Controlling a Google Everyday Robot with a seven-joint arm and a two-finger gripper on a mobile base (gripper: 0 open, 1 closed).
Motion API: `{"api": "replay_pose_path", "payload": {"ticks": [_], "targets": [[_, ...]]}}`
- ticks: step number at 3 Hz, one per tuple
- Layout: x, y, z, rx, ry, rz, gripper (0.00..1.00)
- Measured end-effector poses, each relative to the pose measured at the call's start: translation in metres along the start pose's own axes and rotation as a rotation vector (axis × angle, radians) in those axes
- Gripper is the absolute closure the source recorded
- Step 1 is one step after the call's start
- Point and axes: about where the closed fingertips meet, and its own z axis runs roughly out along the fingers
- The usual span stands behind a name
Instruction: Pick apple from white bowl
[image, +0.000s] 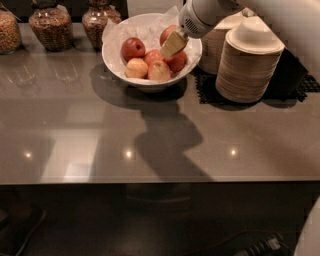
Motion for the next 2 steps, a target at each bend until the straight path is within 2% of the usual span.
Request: {"api": "replay_pose_path", "payload": {"ticks": [1, 2], "targets": [[-0.017, -0.007, -0.028, -0.013, -0.127, -0.022, 1.00], [-0.008, 0.004, -0.037, -0.078, -0.217, -0.006, 1.00]]}}
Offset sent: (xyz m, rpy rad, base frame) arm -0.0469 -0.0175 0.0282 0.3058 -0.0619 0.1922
